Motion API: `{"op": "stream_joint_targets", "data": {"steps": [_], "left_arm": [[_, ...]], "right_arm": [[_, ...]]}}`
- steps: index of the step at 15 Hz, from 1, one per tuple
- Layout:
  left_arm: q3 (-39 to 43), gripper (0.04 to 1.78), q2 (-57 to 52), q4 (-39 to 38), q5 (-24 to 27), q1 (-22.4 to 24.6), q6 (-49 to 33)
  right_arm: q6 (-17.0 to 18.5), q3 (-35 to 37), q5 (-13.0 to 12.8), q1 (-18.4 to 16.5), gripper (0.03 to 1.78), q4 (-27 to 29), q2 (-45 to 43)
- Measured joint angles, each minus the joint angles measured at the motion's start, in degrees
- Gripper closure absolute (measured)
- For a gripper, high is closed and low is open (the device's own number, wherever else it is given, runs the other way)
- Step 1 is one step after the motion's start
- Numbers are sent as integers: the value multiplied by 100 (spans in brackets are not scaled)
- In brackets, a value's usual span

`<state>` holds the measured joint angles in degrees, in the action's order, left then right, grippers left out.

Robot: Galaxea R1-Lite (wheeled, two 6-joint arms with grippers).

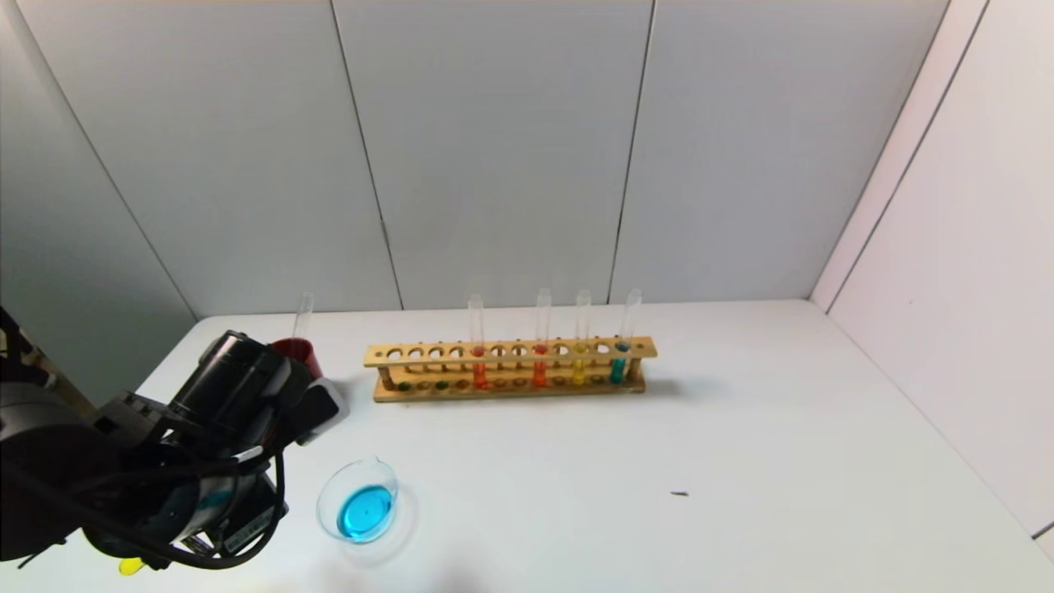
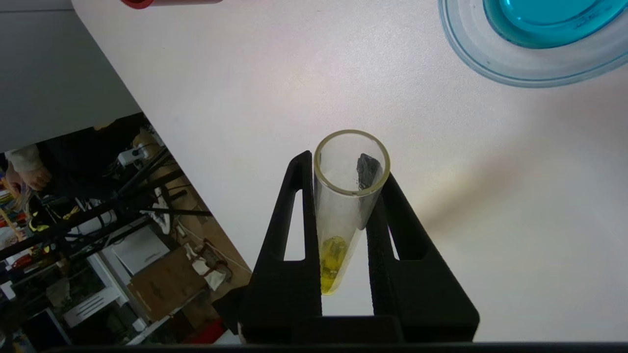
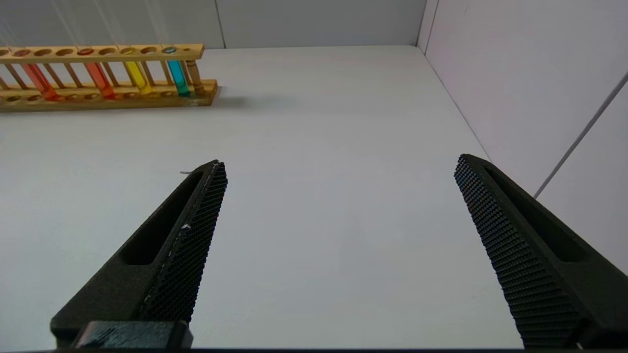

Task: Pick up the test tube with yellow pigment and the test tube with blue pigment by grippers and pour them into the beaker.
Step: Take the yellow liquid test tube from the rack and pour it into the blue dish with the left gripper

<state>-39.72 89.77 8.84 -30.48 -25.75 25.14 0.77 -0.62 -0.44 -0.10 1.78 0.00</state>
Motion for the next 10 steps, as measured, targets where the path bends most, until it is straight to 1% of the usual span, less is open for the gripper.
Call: {"op": "stream_joint_targets", "data": {"steps": [6,10], "left_arm": [[-179,150,805,-35,-28,-285,190],[-204,150,1067,45,-105,-466,341]], "right_arm": [[2,0,0,0,11,1,0],[2,0,0,0,11,0,0]]}}
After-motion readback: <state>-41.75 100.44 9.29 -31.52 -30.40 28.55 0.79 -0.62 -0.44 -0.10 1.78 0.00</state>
